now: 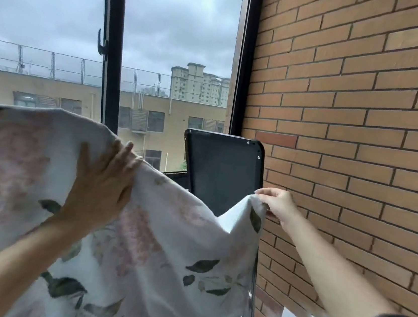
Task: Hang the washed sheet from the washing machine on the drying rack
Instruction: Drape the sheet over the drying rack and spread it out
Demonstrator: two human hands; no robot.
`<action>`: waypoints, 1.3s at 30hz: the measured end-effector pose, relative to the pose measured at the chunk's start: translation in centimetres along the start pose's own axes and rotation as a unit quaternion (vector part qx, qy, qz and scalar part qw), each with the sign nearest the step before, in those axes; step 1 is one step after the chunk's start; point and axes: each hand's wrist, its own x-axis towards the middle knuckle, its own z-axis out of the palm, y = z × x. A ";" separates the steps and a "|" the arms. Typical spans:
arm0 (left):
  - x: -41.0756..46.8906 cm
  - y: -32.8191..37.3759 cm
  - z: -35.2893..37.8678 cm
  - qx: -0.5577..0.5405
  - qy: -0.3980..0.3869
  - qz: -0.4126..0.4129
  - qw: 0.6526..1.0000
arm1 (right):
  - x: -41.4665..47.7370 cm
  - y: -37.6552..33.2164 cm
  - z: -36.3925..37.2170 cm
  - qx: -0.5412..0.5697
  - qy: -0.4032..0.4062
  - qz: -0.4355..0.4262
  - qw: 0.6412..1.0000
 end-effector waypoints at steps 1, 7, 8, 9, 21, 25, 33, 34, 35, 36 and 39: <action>-1.0 0.8 -0.1 -0.028 0.008 -0.002 1.000 | -1.1 1.1 1.1 0.023 -0.016 0.001 1.000; -10.1 5.2 3.3 -0.145 -0.080 -0.070 0.984 | -6.9 8.4 7.5 0.032 -0.129 0.056 0.989; -10.9 5.9 3.7 -0.166 -0.098 -0.079 0.978 | -7.6 9.0 8.3 0.035 -0.136 0.062 0.988; -12.2 6.5 4.1 -0.184 -0.108 -0.090 0.973 | -8.6 9.9 9.4 0.040 -0.152 0.068 0.985; -24.8 11.5 3.4 -0.396 -0.245 -0.314 0.827 | -17.1 19.0 16.8 0.134 -0.214 0.175 0.952; -29.2 11.9 1.7 -0.348 -0.317 -0.387 0.793 | -20.4 21.3 18.7 0.133 -0.218 0.272 0.928; -36.6 10.5 -3.7 -0.340 -0.353 -0.489 0.721 | -27.6 22.6 21.7 0.091 -0.298 0.383 0.870; -37.6 10.2 -4.6 -0.336 -0.354 -0.501 0.714 | -28.6 22.6 22.2 0.074 -0.317 0.387 0.863; -38.4 10.0 -5.2 -0.334 -0.354 -0.503 0.714 | -29.3 22.3 22.5 0.056 -0.335 0.388 0.857; -39.4 9.7 -5.8 -0.333 -0.351 -0.507 0.713 | -30.1 22.2 22.9 0.037 -0.355 0.389 0.849; -42.7 8.2 -8.9 -0.323 -0.337 -0.534 0.705 | -33.9 21.1 24.5 0.002 -0.389 0.386 0.837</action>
